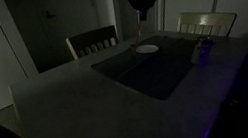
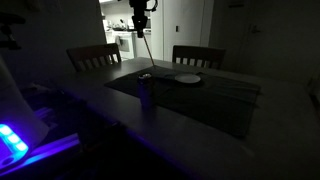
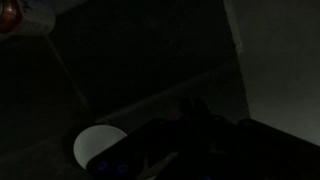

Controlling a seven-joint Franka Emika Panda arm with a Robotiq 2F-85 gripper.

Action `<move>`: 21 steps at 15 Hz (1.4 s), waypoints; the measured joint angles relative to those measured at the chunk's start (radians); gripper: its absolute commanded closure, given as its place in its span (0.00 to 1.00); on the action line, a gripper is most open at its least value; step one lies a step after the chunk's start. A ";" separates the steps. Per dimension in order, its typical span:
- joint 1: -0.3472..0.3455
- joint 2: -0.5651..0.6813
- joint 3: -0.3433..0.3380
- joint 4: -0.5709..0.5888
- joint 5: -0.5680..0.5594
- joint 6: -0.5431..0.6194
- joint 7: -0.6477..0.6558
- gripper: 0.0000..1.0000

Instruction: Remove the straw from the can and put it on the table

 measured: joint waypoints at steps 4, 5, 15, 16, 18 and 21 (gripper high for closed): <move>0.002 0.001 0.001 -0.079 0.002 0.034 0.037 0.45; 0.003 0.000 0.002 -0.092 0.002 0.035 0.043 0.39; -0.009 -0.117 -0.009 -0.107 -0.005 -0.212 0.043 0.00; -0.012 -0.136 -0.011 -0.101 -0.006 -0.258 0.040 0.00; -0.019 -0.169 -0.016 -0.088 -0.006 -0.338 0.025 0.00; -0.033 -0.200 -0.024 -0.065 -0.006 -0.417 -0.021 0.00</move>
